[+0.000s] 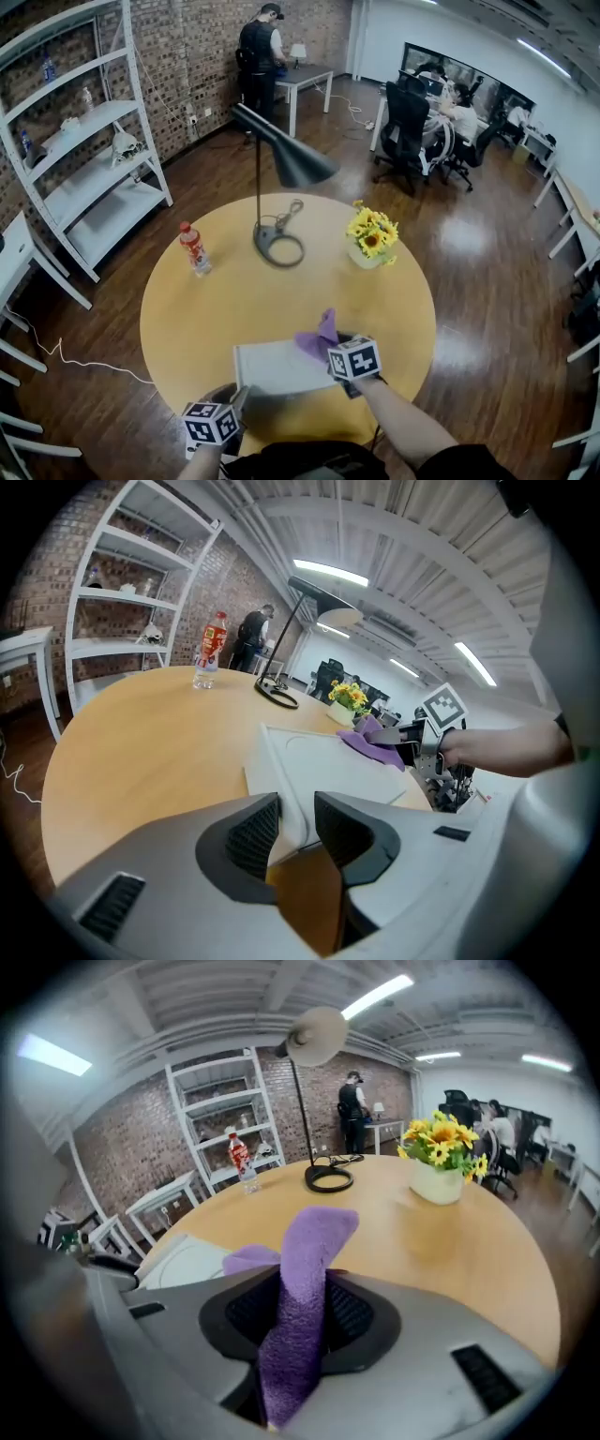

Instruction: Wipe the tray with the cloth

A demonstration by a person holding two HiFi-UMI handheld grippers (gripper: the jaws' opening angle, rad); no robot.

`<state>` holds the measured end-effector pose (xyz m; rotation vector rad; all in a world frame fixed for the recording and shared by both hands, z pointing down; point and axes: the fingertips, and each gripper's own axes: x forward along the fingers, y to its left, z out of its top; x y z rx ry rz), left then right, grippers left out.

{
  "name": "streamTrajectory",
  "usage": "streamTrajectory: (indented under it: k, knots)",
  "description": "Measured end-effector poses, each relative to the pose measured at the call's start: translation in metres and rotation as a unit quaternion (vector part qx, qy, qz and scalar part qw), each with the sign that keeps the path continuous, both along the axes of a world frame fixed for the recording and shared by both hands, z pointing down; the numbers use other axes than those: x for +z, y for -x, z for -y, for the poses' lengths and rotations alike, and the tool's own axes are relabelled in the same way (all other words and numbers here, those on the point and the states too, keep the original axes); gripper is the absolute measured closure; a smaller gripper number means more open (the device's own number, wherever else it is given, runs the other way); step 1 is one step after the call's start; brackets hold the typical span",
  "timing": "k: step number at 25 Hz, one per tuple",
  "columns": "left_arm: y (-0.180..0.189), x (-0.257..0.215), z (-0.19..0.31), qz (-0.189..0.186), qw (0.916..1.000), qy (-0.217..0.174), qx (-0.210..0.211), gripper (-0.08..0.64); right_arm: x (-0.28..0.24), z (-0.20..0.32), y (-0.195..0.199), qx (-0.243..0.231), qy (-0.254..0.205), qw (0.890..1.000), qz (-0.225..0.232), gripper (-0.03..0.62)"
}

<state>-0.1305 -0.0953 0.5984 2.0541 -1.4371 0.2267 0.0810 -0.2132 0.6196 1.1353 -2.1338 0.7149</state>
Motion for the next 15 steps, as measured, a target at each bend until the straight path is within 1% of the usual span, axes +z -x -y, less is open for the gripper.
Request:
streamTrajectory:
  k: [1,3,9,11,13,15]
  knots:
    - [0.000,0.001,0.001,-0.001,1.0000,0.002,-0.004,0.446,0.000,-0.005,0.000,-0.011,-0.006,1.000,-0.010,0.472]
    - [0.002,0.003,0.002,-0.008,0.9998,0.004,-0.016,0.440,0.001,-0.017,-0.001,-0.014,-0.008,1.000,-0.004,0.472]
    - [0.003,0.005,0.002,-0.024,0.9995,0.008,-0.020,0.440,0.001,-0.063,-0.011,0.014,0.006,0.998,0.066,0.472]
    - [0.003,0.005,0.002,-0.026,0.9994,0.011,-0.020,0.440,0.001,-0.076,-0.015,0.021,0.010,0.997,0.080,0.472]
    - [0.003,0.004,0.001,-0.027,0.9993,0.010,-0.022,0.440,0.002,-0.085,-0.017,0.023,0.008,0.997,0.078,0.472]
    - [0.003,0.003,0.001,-0.029,0.9992,0.007,-0.027,0.440,0.002,-0.091,-0.018,0.014,0.000,0.998,0.063,0.472]
